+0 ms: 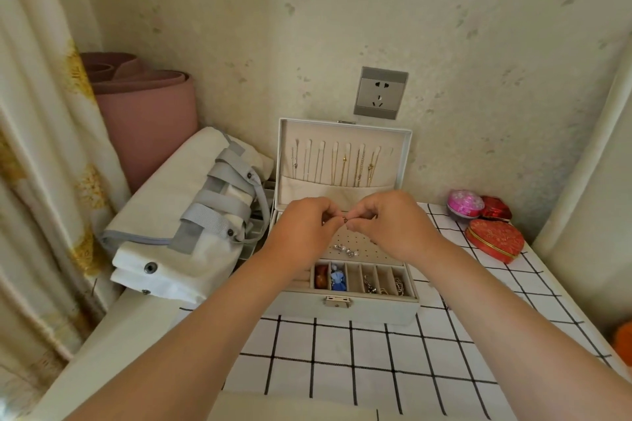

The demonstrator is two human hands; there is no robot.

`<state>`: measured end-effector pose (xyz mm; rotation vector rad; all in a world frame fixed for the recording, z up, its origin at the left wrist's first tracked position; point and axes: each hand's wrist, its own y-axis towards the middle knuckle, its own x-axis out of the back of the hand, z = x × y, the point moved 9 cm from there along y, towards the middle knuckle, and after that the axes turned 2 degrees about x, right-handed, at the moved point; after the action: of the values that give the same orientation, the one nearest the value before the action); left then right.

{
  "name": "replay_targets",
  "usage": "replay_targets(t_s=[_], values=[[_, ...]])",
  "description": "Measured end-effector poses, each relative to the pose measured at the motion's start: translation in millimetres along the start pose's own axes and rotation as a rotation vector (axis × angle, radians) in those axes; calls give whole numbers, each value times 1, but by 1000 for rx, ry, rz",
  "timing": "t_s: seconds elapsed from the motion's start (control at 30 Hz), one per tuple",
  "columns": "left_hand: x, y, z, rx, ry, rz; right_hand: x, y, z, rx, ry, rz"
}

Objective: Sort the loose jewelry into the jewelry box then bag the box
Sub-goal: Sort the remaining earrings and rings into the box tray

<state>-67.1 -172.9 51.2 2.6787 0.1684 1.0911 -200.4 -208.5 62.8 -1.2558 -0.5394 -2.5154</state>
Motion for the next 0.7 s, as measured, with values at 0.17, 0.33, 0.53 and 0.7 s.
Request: replay_targets(t_s=[0.17,0.33,0.53,0.7], values=[[9,1,0,-61,162,-52,-13,5,4,-40,-61,118],[25,-1,-8,-185,153,-147,-22,1,4,-165,186,162],[30,-4,-19,-346,180,-215,-21,-2,5,-276,474,181],[36,-9,-29,-466,220,-295,-28,-4,1,-360,690,229]])
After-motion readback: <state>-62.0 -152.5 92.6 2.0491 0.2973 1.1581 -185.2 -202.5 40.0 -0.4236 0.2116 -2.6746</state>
